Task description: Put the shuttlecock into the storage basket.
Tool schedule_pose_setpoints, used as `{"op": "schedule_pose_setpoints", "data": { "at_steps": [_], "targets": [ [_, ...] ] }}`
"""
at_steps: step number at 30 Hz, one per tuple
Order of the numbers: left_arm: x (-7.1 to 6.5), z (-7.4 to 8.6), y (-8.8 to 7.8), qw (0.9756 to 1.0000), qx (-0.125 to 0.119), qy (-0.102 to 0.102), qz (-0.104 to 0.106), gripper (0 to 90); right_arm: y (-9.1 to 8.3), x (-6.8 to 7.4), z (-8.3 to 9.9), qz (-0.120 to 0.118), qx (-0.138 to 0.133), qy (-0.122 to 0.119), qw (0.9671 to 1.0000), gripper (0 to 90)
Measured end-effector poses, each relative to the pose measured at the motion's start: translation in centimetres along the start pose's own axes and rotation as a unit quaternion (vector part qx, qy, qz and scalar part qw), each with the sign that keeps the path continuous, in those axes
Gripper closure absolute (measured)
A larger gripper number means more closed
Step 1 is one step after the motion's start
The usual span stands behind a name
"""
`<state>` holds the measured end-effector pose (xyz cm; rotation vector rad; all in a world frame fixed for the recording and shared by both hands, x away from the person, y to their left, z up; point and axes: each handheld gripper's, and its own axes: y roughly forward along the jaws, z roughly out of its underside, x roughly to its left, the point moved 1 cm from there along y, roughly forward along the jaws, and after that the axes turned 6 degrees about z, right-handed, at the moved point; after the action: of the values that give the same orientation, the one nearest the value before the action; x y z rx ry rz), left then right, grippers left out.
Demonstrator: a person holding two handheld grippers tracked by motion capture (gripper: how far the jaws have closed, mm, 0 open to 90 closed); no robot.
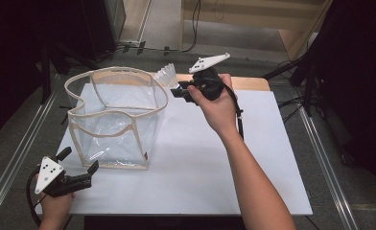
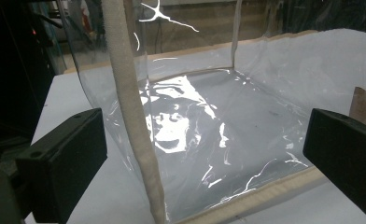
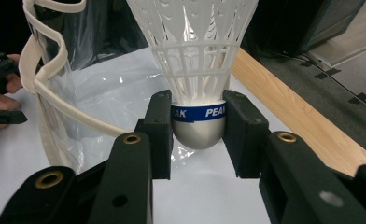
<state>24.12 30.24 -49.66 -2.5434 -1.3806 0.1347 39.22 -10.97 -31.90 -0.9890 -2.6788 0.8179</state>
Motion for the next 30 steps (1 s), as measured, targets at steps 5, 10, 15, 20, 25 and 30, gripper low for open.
{"op": "schedule_pose_setpoints", "data": {
  "at_steps": [5,10,15,20,25,30],
  "targets": [
    [0.0,0.0,0.0,1.0000,0.000,0.000,0.000,0.3,0.3,0.3,-0.3,-0.004,-0.002,-0.002,1.0000,63.0],
    [0.0,0.0,0.0,1.0000,0.000,0.000,0.001,0.3,0.7,0.6,-0.4,-0.012,-0.004,-0.003,0.9999,63.0],
    [0.0,0.0,0.0,1.0000,0.000,0.001,0.001,0.3,1.1,0.8,-0.5,-0.016,-0.005,-0.005,0.9998,63.0],
    [0.0,0.0,0.0,1.0000,0.001,0.001,0.001,0.3,1.4,1.1,-0.6,-0.021,-0.002,-0.003,0.9998,63.0],
    [0.0,0.0,0.0,1.0000,0.002,0.001,-0.001,0.3,1.8,1.4,-0.7,-0.025,-0.003,-0.004,0.9997,63.0],
    [0.0,0.0,0.0,1.0000,0.002,0.001,0.000,0.3,2.2,1.6,-0.8,-0.028,-0.001,-0.005,0.9996,63.0]
  ]
}}
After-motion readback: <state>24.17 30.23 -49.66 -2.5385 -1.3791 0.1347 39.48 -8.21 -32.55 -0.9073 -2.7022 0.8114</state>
